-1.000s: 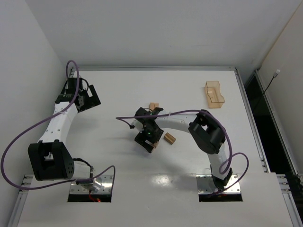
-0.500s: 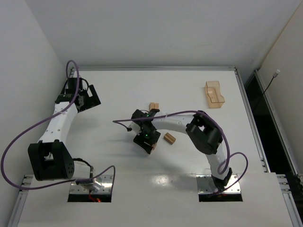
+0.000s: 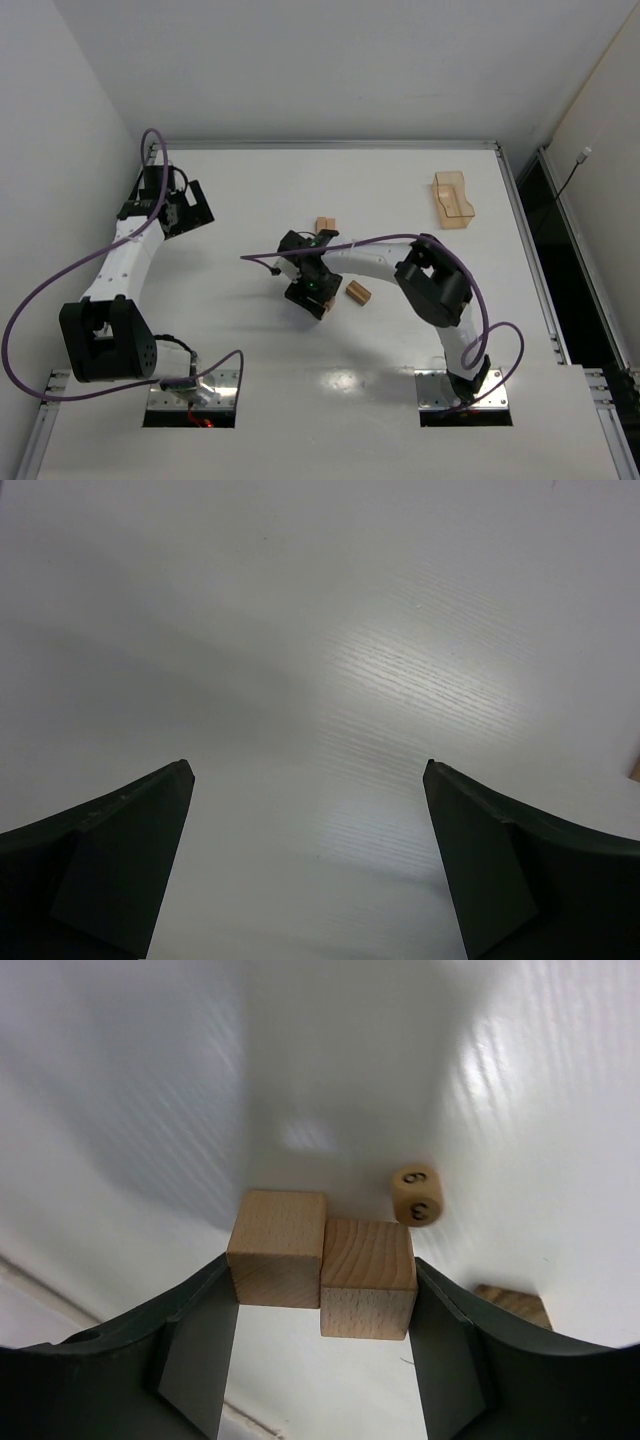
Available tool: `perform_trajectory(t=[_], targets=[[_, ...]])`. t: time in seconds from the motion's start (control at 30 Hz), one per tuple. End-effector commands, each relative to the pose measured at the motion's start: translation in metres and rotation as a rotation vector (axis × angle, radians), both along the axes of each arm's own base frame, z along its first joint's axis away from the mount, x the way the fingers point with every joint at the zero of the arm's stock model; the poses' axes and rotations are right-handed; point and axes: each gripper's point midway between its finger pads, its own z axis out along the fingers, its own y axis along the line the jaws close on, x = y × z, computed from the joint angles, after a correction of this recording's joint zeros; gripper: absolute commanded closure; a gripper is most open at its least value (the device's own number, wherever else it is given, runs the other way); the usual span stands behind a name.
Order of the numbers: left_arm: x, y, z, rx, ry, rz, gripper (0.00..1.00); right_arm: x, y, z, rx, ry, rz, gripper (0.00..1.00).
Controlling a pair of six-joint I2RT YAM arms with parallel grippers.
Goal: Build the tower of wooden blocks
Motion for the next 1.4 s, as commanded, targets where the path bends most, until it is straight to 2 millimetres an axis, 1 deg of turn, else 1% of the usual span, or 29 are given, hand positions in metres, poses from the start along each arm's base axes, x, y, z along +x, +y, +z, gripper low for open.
perform_trajectory(t=[0.0,0.13,0.17,0.23,0.27,0.4,0.47,0.5,0.57,0.6,0.63,0.67,0.7,0.73,0.8,0.83,0.87,0.9,0.93,0.97,1.0,1.03,1.07,1.1,1.13,1.17,1.27,1.3,1.37], targets=[[0.003,0.001,0.004,-0.009,-0.033,0.0,0.0,0.018,-0.003,0.021,0.02,-0.118,0.0,1.0],[0.004,0.0,0.004,-0.016,-0.034,-0.006,0.0,0.026,-0.006,0.029,0.026,-0.147,0.036,1.0],[0.003,0.0,0.007,-0.009,-0.041,-0.012,0.0,0.03,-0.004,0.04,0.046,-0.181,0.031,1.0],[0.003,-0.002,0.007,-0.016,-0.042,-0.019,0.0,0.035,-0.006,0.043,0.048,-0.194,0.059,1.0],[0.003,-0.003,0.007,-0.018,-0.042,-0.033,0.0,0.035,-0.007,0.052,0.058,-0.204,0.067,1.0],[0.003,-0.007,0.008,-0.033,-0.053,-0.048,0.0,0.043,-0.011,0.062,0.076,-0.226,0.104,1.0],[0.003,-0.007,0.008,-0.033,-0.053,-0.048,0.0,0.038,-0.018,0.054,0.051,-0.212,0.136,1.0],[0.003,-0.007,0.008,-0.033,-0.053,-0.048,0.0,0.041,-0.021,0.051,0.042,-0.208,0.138,1.0],[0.003,-0.007,0.008,-0.033,-0.053,-0.048,0.0,0.039,-0.026,0.04,0.023,-0.18,0.147,1.0],[0.003,-0.007,0.008,-0.033,-0.053,-0.048,0.0,0.039,-0.027,0.036,0.014,-0.172,0.148,1.0],[0.003,-0.007,0.008,-0.033,-0.053,-0.048,0.0,0.04,-0.023,0.034,0.023,-0.165,0.16,1.0],[0.003,-0.007,0.008,-0.033,-0.053,-0.048,0.0,0.039,-0.021,0.026,0.014,-0.143,0.163,1.0],[0.003,-0.007,0.008,-0.033,-0.053,-0.048,0.0,0.041,-0.024,0.023,0.003,-0.133,0.155,1.0],[0.003,-0.007,0.008,-0.033,-0.053,-0.048,0.0,0.042,-0.021,0.022,0.01,-0.126,0.167,1.0],[0.003,-0.007,0.008,-0.033,-0.053,-0.048,0.0,0.044,-0.023,0.015,0.002,-0.118,0.159,1.0],[0.004,-0.007,0.005,-0.035,-0.044,-0.048,0.0,0.051,-0.022,0.013,0.005,-0.124,0.16,1.0],[0.004,-0.007,0.005,-0.035,-0.044,-0.048,0.0,0.057,-0.024,0.015,0.01,-0.133,0.159,1.0],[0.004,-0.007,0.005,-0.035,-0.044,-0.048,0.0,0.059,-0.019,0.014,0.019,-0.132,0.172,1.0],[0.004,-0.007,0.005,-0.035,-0.044,-0.048,0.0,0.063,-0.024,0.01,0.011,-0.124,0.158,1.0],[0.004,-0.007,0.005,-0.035,-0.044,-0.048,0.0,0.069,-0.023,0.014,0.019,-0.136,0.158,1.0],[0.006,-0.007,0.006,-0.033,-0.053,-0.048,0.0,0.073,-0.029,0.01,0.011,-0.128,0.142,1.0],[0.006,-0.007,0.003,-0.035,-0.042,-0.048,0.0,0.077,-0.025,0.016,0.019,-0.14,0.15,1.0],[0.006,-0.009,0.003,-0.041,-0.043,-0.054,0.0,0.08,-0.031,0.007,0.002,-0.124,0.147,1.0],[0.006,-0.009,0.003,-0.042,-0.043,-0.054,0.0,0.086,-0.033,0.011,0.006,-0.13,0.133,1.0],[0.006,-0.009,0.003,-0.042,-0.043,-0.054,0.0,0.087,-0.03,0.01,0.014,-0.123,0.134,1.0],[0.007,-0.009,-0.001,-0.043,-0.032,-0.054,0.0,0.089,-0.035,0.009,0.007,-0.118,0.133,1.0],[0.007,-0.008,-0.004,-0.044,-0.023,-0.054,0.0,0.093,-0.036,0.01,0.012,-0.125,0.123,1.0],[0.007,-0.008,-0.004,-0.044,-0.023,-0.054,0.0,0.092,-0.037,0.006,0.007,-0.118,0.124,0.98],[0.007,-0.008,-0.004,-0.044,-0.023,-0.054,0.0,0.094,-0.038,0.006,-0.001,-0.124,0.122,0.92]])
